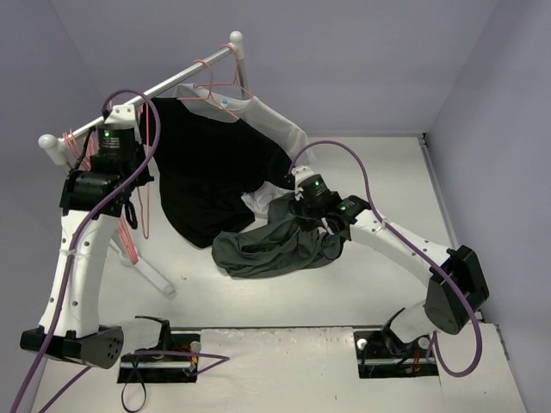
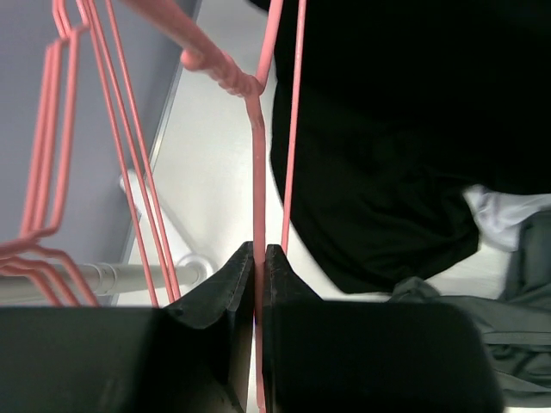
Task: Place the t-shirt on the hanger
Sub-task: Pick up the hanger from the clothesline.
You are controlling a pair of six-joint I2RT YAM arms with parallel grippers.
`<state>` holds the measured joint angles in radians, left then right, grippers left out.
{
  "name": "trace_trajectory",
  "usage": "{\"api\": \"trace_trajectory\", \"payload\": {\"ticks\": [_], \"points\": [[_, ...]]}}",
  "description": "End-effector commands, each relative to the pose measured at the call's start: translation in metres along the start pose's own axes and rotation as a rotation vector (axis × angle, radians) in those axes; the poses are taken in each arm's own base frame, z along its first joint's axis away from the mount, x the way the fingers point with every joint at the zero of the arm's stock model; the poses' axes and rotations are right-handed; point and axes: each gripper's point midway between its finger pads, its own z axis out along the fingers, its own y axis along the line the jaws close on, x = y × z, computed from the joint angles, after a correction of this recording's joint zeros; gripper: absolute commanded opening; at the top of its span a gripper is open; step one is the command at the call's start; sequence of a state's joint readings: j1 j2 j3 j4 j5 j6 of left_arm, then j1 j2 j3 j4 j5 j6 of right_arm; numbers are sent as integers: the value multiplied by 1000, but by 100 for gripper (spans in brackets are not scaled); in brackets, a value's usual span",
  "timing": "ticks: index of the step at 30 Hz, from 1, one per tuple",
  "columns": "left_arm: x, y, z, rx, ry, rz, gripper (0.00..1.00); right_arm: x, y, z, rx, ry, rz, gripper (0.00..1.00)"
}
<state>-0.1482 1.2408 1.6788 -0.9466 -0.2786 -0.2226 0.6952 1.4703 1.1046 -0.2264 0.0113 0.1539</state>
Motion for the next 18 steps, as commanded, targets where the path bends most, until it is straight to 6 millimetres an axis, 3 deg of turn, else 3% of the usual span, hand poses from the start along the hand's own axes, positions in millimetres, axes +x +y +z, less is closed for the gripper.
{"api": "trace_trajectory", "payload": {"ticks": [1,9,18], "points": [[-53,0,-43,84,-214,-70,0,-24,-2,-14,11,-95,11,0],[-45,0,-60,123,-222,-81,0,-27,-6,-16,25,-107,16,0],[16,-18,-66,246,-114,-37,0,-24,-9,-12,32,-93,29,0]]}}
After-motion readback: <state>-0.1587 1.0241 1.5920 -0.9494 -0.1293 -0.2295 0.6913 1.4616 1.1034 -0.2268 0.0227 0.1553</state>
